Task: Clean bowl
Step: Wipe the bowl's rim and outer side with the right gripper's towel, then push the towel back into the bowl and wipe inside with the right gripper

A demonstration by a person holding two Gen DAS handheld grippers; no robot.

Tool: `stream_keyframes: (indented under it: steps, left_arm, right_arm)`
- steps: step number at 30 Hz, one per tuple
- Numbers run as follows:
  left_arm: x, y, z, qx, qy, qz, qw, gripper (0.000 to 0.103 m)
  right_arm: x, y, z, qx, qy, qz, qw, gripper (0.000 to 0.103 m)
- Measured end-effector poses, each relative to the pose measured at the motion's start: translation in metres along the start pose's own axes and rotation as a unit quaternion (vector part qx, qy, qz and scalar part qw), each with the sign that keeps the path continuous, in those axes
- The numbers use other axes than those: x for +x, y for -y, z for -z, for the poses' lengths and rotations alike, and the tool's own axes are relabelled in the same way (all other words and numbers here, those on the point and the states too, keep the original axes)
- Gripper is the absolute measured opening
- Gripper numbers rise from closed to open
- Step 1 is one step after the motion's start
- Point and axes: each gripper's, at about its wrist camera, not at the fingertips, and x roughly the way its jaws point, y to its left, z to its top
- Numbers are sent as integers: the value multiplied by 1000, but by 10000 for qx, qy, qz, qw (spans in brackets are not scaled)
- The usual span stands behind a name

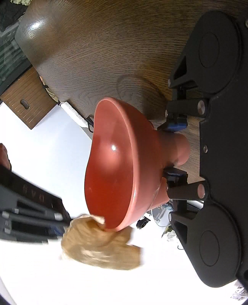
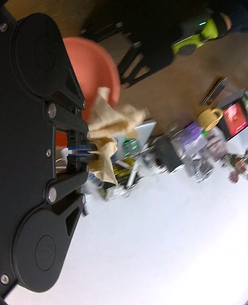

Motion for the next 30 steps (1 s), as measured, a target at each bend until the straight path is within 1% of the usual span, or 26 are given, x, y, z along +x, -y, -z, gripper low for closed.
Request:
stream_keyframes:
  steps: [5, 8, 11, 13, 16, 19, 22, 24, 26, 28, 30]
  left_arm:
    - [-4, -1, -1, -1, 3, -1, 10000, 37]
    - [-5, -2, 0, -5, 1, 3, 10000, 37]
    - [-5, -3, 1, -12, -2, 11, 10000, 37]
    - [-5, -3, 1, -14, -4, 14, 10000, 37]
    - [-6, -3, 1, -13, -4, 13, 10000, 37]
    - [-6, -3, 1, -11, -2, 11, 10000, 37]
    - [-6, -4, 1, -13, -3, 13, 10000, 37]
    - [-6, -4, 1, -6, 0, 6, 10000, 37]
    - [-6, -3, 1, -4, 1, 4, 10000, 37]
    - [-5, -3, 1, -6, 0, 6, 10000, 37]
    - [-5, -4, 1, -6, 0, 6, 10000, 37]
  right_arm:
    - [-5, -8, 34, 126, -387, 97, 9991, 1]
    - [-7, -15, 49, 207, -587, 51, 9980, 1]
    - [-7, -24, 58, 279, -726, -98, 9969, 1]
    - [-9, -33, 62, 310, -775, -274, 9961, 1]
    - [-13, -45, 61, 295, -777, -460, 9955, 1]
    - [-19, -58, 53, 296, -674, -770, 9943, 1]
    - [-35, -68, 40, 328, -446, -1125, 9921, 1]
    - [-48, -72, 28, 367, -190, -1381, 9896, 1]
    - [-54, -73, 12, 352, 95, -1436, 9890, 1]
    - [-57, -72, 0, 342, 296, -1400, 9891, 1]
    - [-55, -65, -13, 306, 500, -1128, 9919, 1]
